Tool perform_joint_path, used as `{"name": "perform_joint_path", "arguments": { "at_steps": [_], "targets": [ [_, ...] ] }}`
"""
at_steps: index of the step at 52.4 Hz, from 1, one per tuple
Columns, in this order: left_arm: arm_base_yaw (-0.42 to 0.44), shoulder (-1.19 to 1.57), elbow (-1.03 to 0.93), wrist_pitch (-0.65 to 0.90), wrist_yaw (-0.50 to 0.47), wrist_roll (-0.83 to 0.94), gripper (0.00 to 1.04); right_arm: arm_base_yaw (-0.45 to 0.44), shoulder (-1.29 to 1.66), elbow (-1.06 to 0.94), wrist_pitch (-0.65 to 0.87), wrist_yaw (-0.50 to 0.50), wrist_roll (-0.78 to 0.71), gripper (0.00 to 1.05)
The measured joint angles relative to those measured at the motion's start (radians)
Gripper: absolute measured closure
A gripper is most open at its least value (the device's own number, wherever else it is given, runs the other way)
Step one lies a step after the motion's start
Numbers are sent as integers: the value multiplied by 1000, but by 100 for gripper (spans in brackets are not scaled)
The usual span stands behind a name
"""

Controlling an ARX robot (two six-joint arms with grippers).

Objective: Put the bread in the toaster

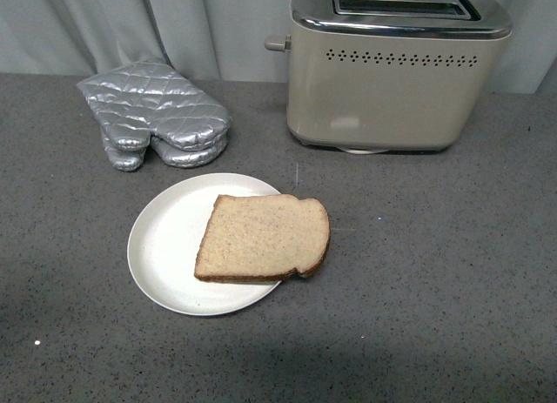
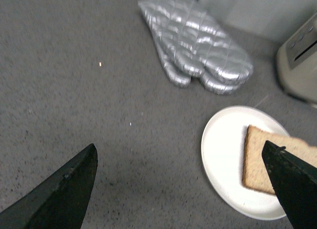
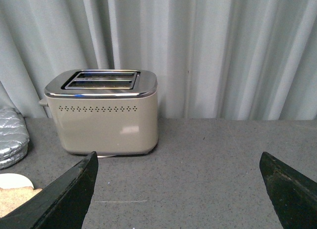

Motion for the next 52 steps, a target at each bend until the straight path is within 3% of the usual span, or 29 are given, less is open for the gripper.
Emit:
{"name": "perform_joint_path", "arguments": {
  "at_steps": [16, 31, 52],
  "targets": [
    [38, 571, 169, 12, 222, 47, 7, 0, 0, 0, 0, 0, 0, 10],
    [23, 843, 307, 17, 230, 79, 7, 0, 0, 0, 0, 0, 0, 10],
    [-67, 1069, 485, 12, 227, 87, 7, 0, 0, 0, 0, 0, 0, 10]
  ]
}}
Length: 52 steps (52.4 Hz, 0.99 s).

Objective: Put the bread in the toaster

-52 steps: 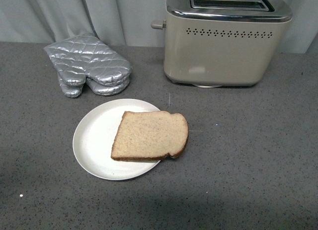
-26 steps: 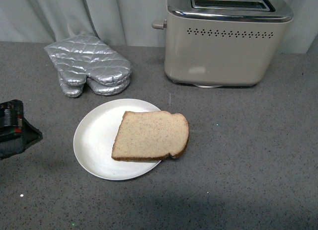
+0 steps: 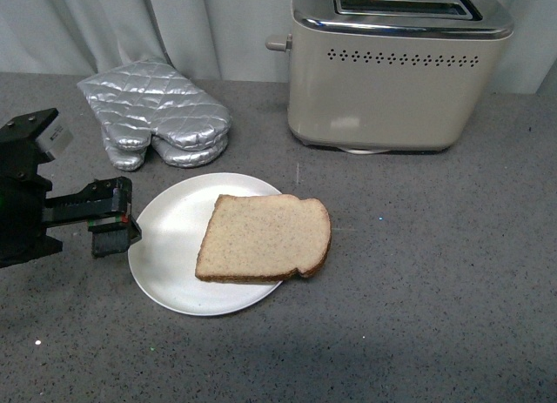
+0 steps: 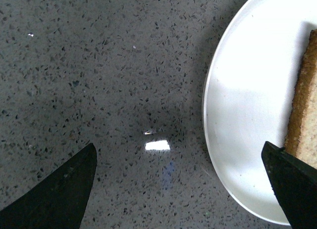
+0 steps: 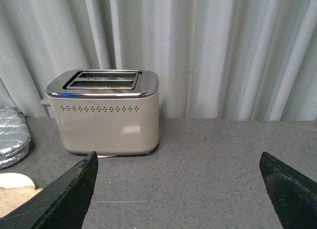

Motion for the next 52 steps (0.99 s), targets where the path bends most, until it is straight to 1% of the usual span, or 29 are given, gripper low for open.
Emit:
{"name": "perform_joint_path", "arguments": {
  "at_steps": [10, 12, 16, 19, 21, 24, 25, 33, 34, 37, 38, 52],
  "targets": [
    [-38, 71, 63, -41, -5, 15, 7, 0, 0, 0, 0, 0, 0, 10],
    [-45, 84, 76, -51, -12, 15, 9, 0, 0, 0, 0, 0, 0, 10],
    [-54, 108, 97, -58, -21, 5, 20, 0, 0, 0, 0, 0, 0, 10],
    [-62, 123, 111, -68, -30, -13, 30, 0, 0, 0, 0, 0, 0, 10],
    [-68, 129, 119, -69, -34, -25, 39, 0, 0, 0, 0, 0, 0, 10],
    [-71, 134, 131, -74, -37, -39, 50, 0, 0, 0, 0, 0, 0, 10],
    [-74, 137, 137, -76, -44, -45, 56, 0, 0, 0, 0, 0, 0, 10],
    [-87, 153, 141, -78, -61, -61, 86, 0, 0, 0, 0, 0, 0, 10],
    [-90, 154, 141, -78, -60, -65, 92, 0, 0, 0, 0, 0, 0, 10],
    [-94, 154, 142, -79, -61, -76, 100, 0, 0, 0, 0, 0, 0, 10],
    [-95, 154, 143, -80, -60, -79, 102, 0, 0, 0, 0, 0, 0, 10],
    [-109, 113, 144, -84, 5, -182, 102, 0, 0, 0, 0, 0, 0, 10]
  ]
}}
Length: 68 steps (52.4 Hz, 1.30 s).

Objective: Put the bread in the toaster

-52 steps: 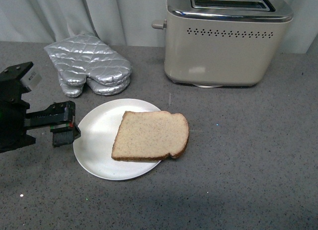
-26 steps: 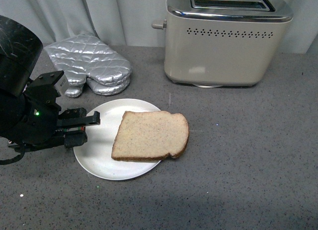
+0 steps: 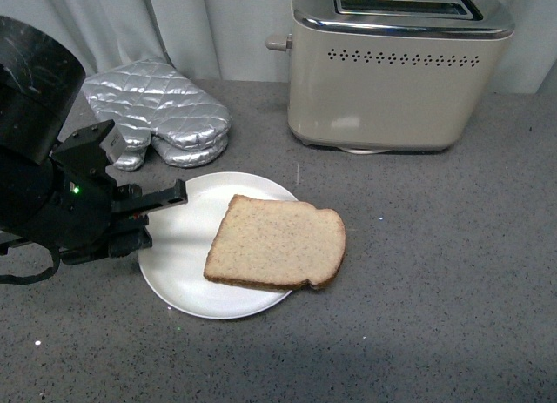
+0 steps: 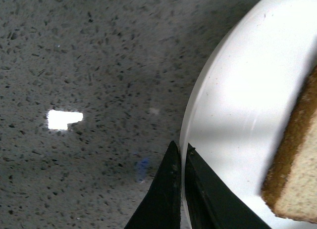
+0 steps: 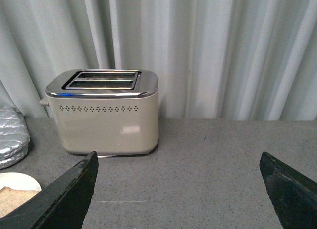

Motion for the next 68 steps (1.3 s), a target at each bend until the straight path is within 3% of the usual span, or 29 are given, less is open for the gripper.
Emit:
{"name": "perform_joint_path", "arguments": {
  "at_steps": [20, 42, 52, 68],
  "targets": [
    [-152, -39, 89, -39, 16, -183, 102, 0, 0, 0, 0, 0, 0, 10],
    [-387, 195, 375, -100, 39, -411, 102, 0, 0, 0, 0, 0, 0, 10],
    [-413, 253, 423, -97, 27, -517, 102, 0, 0, 0, 0, 0, 0, 10],
    [-410, 226, 388, -45, -24, -577, 62, 0, 0, 0, 0, 0, 0, 10]
  ]
}}
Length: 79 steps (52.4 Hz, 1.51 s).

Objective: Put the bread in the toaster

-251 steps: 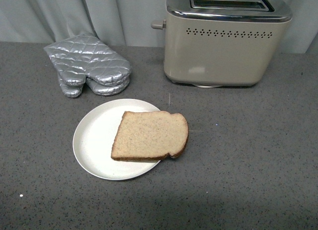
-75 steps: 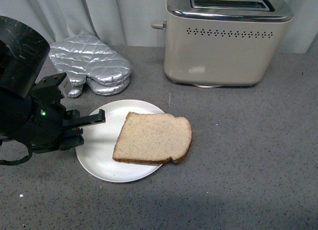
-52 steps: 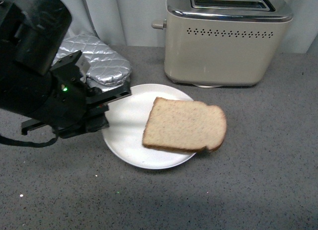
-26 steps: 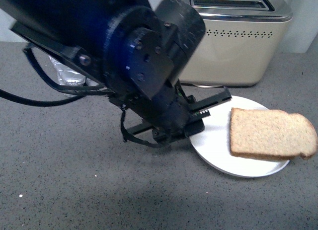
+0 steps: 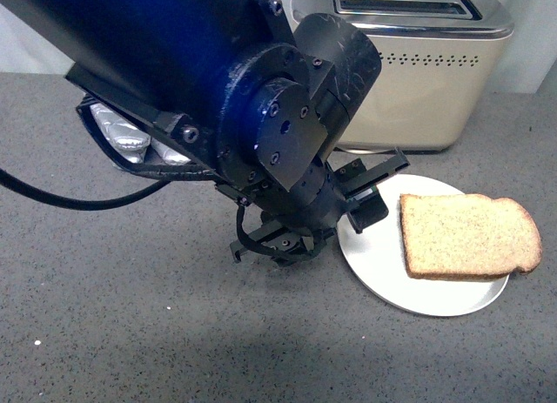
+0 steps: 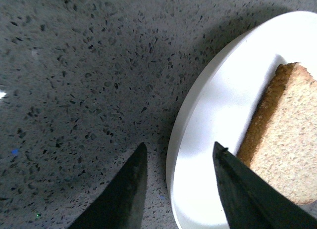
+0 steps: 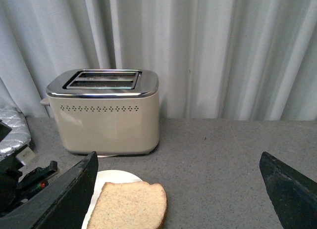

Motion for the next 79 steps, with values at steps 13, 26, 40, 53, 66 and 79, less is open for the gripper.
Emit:
{"name": "perform_joint_path", "arguments": {
  "at_steps": [13, 26, 40, 53, 66, 79],
  "targets": [
    [-3, -197, -175, 172, -234, 140, 26, 0, 0, 0, 0, 0, 0, 10],
    [4, -577, -562, 479, -492, 422, 7, 0, 0, 0, 0, 0, 0, 10],
    [161, -795, -964, 1134, -539, 874, 55, 0, 0, 0, 0, 0, 0, 10],
    [303, -1032, -1120, 1035, -396, 924, 102, 0, 0, 0, 0, 0, 0, 10],
    [401, -1244, -1190, 893, -300, 932, 101, 0, 0, 0, 0, 0, 0, 10],
    [476, -1465, -1229, 715, -224, 934, 101, 0, 0, 0, 0, 0, 0, 10]
  ]
}}
